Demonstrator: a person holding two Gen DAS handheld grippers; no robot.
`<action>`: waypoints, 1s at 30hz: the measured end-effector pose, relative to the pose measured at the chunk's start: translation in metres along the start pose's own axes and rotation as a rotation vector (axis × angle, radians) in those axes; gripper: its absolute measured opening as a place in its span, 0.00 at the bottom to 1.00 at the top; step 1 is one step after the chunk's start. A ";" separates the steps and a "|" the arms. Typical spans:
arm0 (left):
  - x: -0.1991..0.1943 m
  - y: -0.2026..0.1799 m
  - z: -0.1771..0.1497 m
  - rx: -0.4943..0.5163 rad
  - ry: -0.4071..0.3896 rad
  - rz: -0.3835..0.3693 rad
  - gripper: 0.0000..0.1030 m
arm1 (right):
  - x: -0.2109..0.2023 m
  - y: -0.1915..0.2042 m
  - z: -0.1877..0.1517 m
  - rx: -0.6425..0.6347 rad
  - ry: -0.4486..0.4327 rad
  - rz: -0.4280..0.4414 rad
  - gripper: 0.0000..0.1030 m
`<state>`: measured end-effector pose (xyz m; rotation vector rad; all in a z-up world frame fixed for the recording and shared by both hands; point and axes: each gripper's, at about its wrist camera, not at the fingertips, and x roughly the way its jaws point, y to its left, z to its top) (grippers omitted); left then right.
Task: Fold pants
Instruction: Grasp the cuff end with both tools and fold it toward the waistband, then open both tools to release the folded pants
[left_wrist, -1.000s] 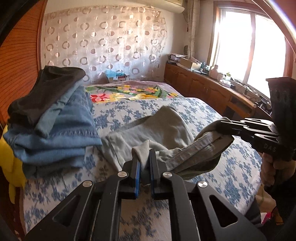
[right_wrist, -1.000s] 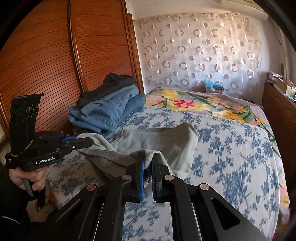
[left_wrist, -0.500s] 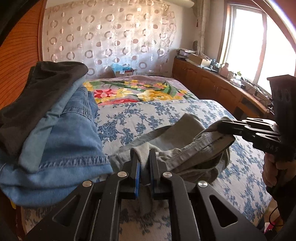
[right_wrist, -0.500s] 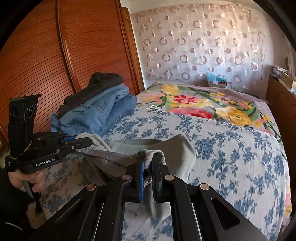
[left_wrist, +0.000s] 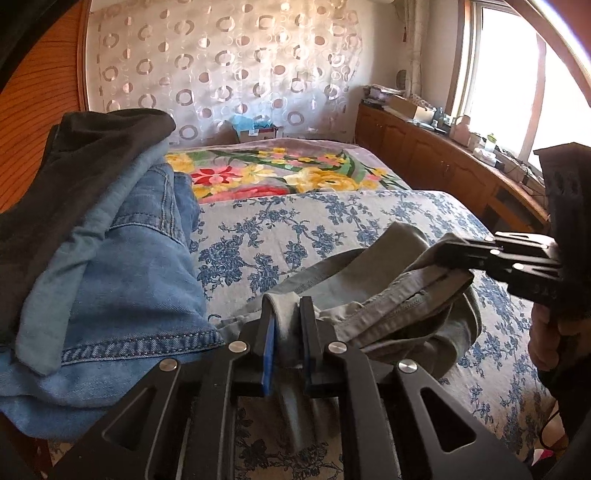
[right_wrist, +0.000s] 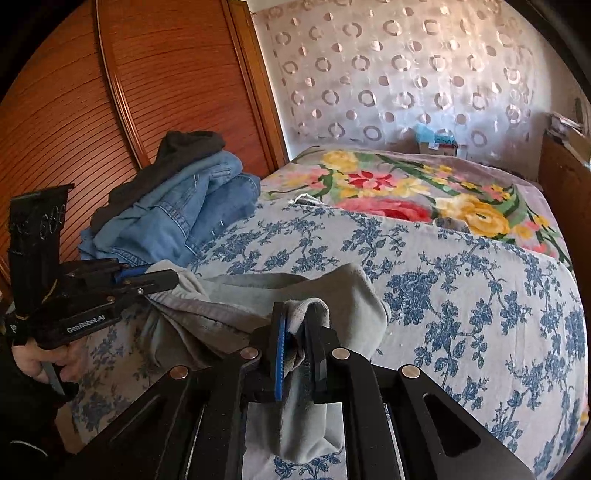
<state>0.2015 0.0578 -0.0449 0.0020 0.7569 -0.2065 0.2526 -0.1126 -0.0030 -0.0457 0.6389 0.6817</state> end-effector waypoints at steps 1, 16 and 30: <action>0.000 0.000 0.000 0.001 0.001 0.000 0.14 | -0.001 0.000 0.001 0.001 -0.003 -0.005 0.14; -0.012 0.004 -0.018 -0.003 0.001 -0.011 0.53 | -0.028 -0.007 -0.025 -0.030 0.009 -0.074 0.42; 0.000 0.000 -0.055 0.009 0.102 -0.025 0.53 | -0.009 -0.004 -0.056 0.019 0.141 0.009 0.42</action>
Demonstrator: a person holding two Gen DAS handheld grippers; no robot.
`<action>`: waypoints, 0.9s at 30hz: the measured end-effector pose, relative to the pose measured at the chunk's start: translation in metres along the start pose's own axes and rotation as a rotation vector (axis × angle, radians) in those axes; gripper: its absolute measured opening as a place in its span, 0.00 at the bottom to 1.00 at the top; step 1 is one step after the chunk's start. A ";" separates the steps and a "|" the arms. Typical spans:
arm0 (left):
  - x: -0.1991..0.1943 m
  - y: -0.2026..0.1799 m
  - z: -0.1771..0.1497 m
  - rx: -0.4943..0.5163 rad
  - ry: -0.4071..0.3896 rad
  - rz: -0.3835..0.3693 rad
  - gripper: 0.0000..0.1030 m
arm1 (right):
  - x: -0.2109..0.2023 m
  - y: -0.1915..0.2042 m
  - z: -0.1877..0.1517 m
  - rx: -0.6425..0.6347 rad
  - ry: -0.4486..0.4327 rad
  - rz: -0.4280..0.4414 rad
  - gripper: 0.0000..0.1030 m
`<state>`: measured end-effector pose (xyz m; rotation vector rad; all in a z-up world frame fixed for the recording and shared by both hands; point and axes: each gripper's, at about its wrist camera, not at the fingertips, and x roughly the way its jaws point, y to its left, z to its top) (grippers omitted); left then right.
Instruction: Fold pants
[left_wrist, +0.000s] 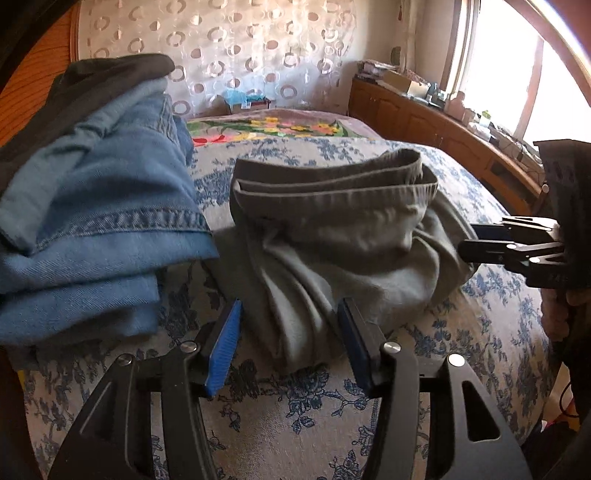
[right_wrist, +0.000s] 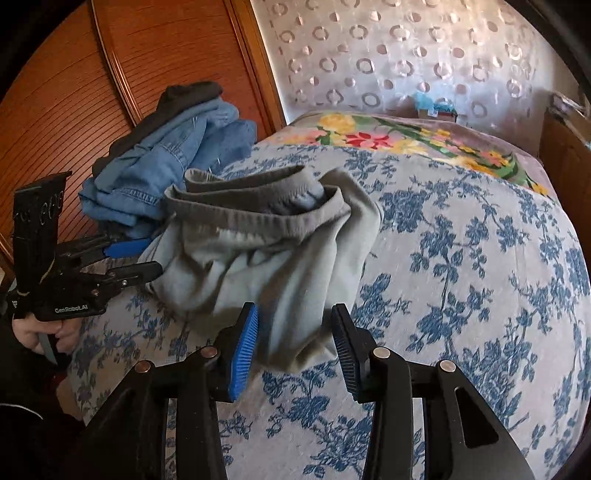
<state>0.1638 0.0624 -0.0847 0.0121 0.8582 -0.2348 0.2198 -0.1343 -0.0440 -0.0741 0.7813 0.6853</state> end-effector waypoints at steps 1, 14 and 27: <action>0.002 0.000 -0.001 0.000 0.007 0.002 0.53 | 0.001 -0.001 0.000 0.004 0.006 0.003 0.42; -0.010 -0.007 0.000 0.010 -0.030 -0.064 0.14 | -0.020 0.001 -0.019 0.012 -0.048 0.002 0.11; -0.055 -0.050 -0.025 0.073 -0.086 -0.120 0.13 | -0.099 0.009 -0.077 0.061 -0.120 -0.045 0.10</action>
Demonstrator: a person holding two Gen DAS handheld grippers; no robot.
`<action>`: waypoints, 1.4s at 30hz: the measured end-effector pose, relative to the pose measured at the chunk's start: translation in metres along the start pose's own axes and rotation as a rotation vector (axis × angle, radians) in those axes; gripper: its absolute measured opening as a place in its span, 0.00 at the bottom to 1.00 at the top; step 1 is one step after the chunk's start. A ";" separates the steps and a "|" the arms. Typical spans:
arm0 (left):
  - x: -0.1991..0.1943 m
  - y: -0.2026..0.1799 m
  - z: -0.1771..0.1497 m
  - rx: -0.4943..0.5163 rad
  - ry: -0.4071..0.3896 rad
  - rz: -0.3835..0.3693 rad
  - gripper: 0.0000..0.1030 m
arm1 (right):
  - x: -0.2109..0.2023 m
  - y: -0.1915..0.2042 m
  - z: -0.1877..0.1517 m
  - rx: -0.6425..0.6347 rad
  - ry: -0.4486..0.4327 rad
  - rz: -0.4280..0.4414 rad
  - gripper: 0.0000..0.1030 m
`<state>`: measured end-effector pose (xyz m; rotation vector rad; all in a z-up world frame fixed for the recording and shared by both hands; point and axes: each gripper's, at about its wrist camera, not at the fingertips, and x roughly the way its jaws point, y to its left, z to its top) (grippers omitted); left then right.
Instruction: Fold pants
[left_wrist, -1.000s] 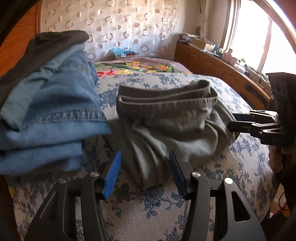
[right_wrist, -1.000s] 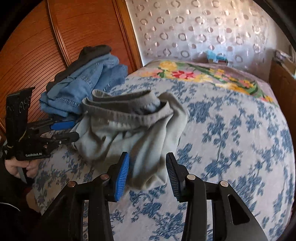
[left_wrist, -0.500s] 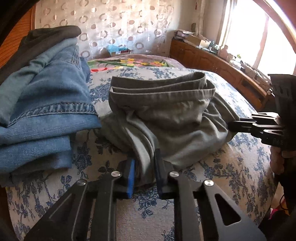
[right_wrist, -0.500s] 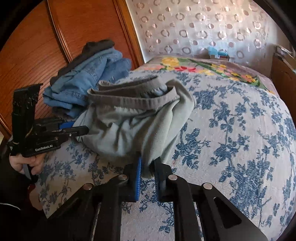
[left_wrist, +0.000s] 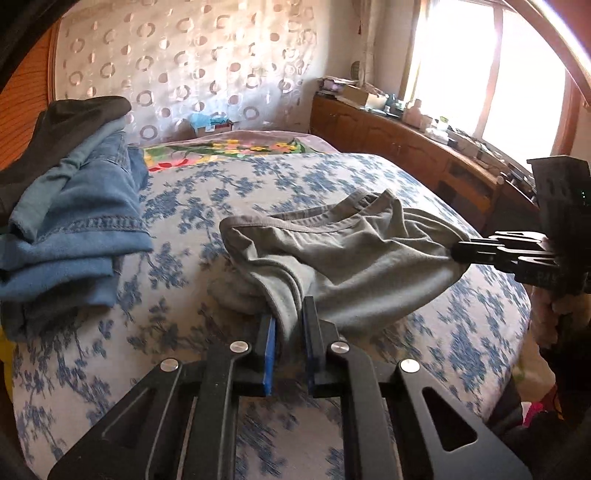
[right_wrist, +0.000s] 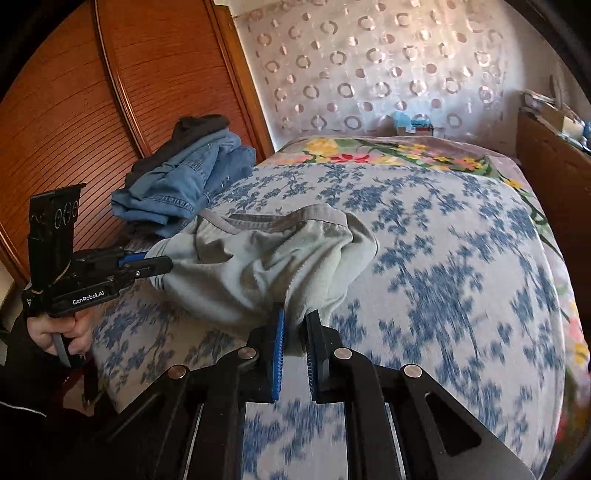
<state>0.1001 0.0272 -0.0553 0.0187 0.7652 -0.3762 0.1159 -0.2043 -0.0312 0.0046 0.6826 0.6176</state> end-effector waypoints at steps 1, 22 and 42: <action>-0.002 -0.004 -0.004 0.005 0.002 -0.001 0.13 | -0.003 0.002 -0.004 -0.001 -0.001 -0.006 0.10; -0.014 -0.022 -0.057 -0.019 0.049 0.046 0.13 | -0.040 -0.001 -0.053 0.056 0.026 -0.120 0.01; 0.008 0.005 -0.003 -0.023 0.015 0.050 0.47 | 0.017 0.015 0.014 -0.057 -0.009 -0.087 0.30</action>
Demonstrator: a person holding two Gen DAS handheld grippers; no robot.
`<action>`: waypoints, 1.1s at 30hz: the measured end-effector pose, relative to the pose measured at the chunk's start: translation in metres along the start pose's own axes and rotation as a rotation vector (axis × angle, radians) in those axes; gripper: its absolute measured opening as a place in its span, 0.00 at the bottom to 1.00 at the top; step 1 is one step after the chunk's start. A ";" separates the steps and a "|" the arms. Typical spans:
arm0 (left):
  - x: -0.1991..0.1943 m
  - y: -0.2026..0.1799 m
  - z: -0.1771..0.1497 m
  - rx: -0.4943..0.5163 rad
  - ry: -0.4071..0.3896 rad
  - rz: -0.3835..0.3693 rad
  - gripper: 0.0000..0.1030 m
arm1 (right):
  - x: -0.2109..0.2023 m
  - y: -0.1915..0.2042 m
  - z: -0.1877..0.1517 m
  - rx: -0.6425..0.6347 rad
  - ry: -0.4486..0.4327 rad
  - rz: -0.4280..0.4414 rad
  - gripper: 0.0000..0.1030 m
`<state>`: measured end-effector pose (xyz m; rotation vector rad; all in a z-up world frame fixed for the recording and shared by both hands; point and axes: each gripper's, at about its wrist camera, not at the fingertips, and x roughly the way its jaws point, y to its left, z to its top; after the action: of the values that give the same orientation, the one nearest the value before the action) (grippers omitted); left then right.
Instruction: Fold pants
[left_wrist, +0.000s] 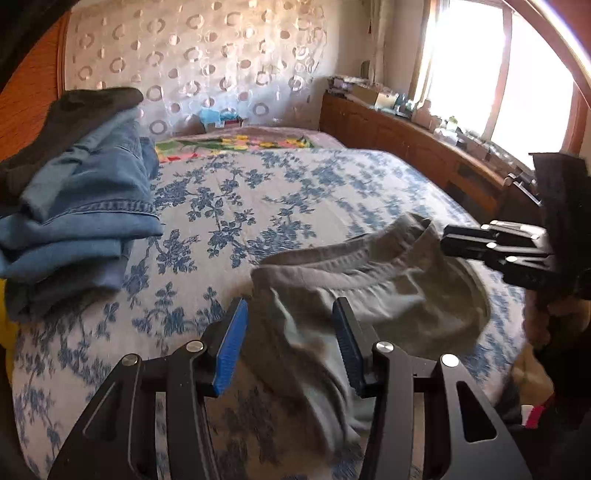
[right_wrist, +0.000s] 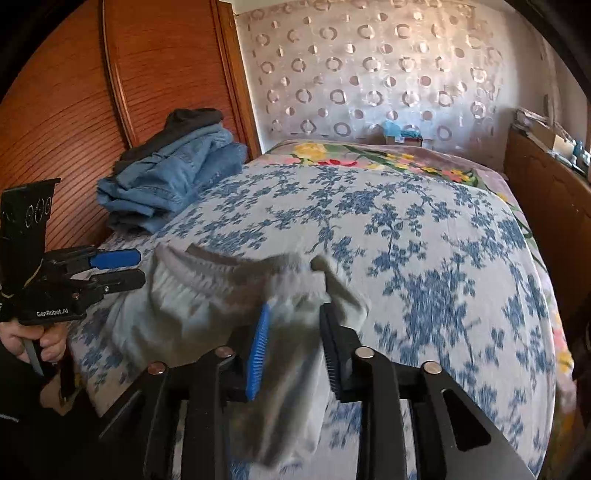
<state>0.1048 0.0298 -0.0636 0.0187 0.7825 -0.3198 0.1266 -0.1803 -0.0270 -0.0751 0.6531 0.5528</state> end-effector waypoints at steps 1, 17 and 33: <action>0.006 0.000 0.002 0.012 0.002 0.017 0.47 | 0.005 -0.001 0.002 0.000 0.007 0.010 0.30; 0.010 0.007 0.017 -0.007 -0.065 -0.021 0.10 | 0.022 -0.020 0.016 0.068 -0.038 -0.012 0.04; -0.002 0.001 0.008 0.000 -0.018 0.007 0.56 | 0.000 -0.003 0.002 0.024 -0.022 -0.050 0.31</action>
<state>0.1093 0.0302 -0.0570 0.0185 0.7648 -0.3129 0.1292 -0.1822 -0.0260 -0.0625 0.6351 0.4968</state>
